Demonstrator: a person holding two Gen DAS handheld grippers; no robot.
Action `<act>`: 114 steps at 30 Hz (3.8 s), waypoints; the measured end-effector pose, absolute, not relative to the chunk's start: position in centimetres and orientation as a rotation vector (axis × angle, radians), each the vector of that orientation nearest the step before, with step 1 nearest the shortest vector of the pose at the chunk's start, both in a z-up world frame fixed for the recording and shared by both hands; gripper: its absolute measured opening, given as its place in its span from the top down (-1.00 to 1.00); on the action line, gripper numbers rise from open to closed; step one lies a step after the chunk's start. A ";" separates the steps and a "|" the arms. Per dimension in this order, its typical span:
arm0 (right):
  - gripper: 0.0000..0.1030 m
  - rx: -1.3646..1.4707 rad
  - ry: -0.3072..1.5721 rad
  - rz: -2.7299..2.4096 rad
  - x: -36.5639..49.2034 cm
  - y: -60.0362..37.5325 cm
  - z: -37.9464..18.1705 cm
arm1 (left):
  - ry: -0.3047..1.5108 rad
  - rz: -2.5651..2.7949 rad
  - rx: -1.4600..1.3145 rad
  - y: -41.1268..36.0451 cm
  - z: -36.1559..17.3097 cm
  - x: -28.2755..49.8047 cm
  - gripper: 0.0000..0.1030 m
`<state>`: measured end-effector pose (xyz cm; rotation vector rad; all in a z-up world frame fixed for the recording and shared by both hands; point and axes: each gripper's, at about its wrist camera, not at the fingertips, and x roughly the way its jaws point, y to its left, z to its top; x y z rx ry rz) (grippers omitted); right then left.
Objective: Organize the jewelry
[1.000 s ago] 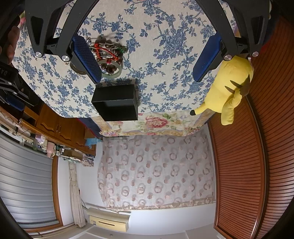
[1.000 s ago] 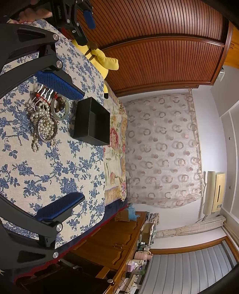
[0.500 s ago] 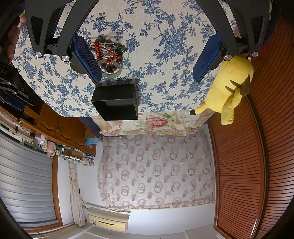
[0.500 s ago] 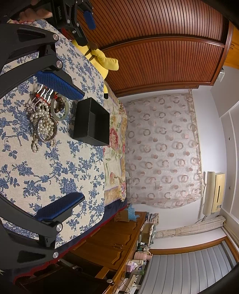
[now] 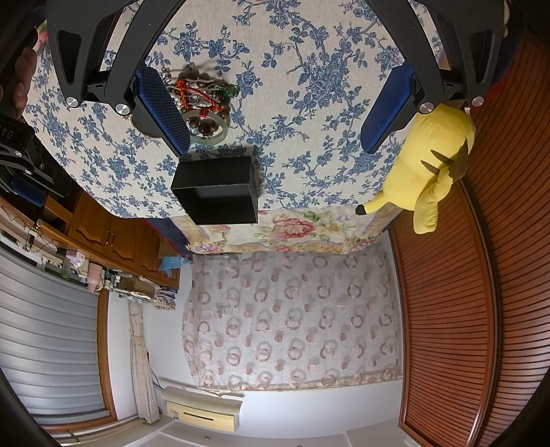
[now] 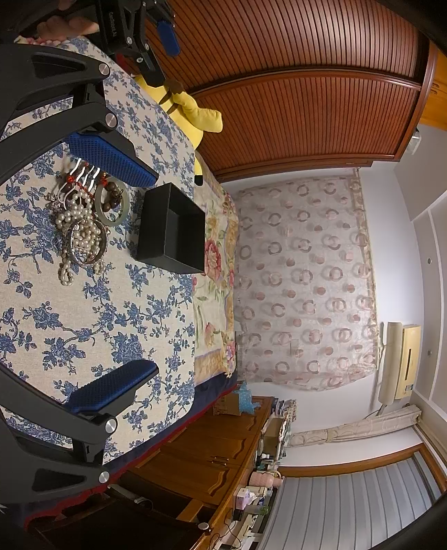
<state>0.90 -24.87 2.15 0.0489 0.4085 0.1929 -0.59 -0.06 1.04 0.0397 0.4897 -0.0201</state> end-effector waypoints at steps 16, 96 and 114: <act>-0.95 0.048 0.408 0.193 0.8 -24.9 2.2 | 0.487 -0.021 0.038 -0.1 1.6 -0.7 -0.87; -0.16 -0.017 0.898 0.555 10.3 -21.2 -8.1 | 0.819 -0.229 0.003 -0.3 -8.9 5.2 -0.87; -0.15 -0.045 0.769 0.488 8.3 -24.1 -5.1 | 0.836 -0.349 0.037 -3.0 -7.3 8.9 -0.87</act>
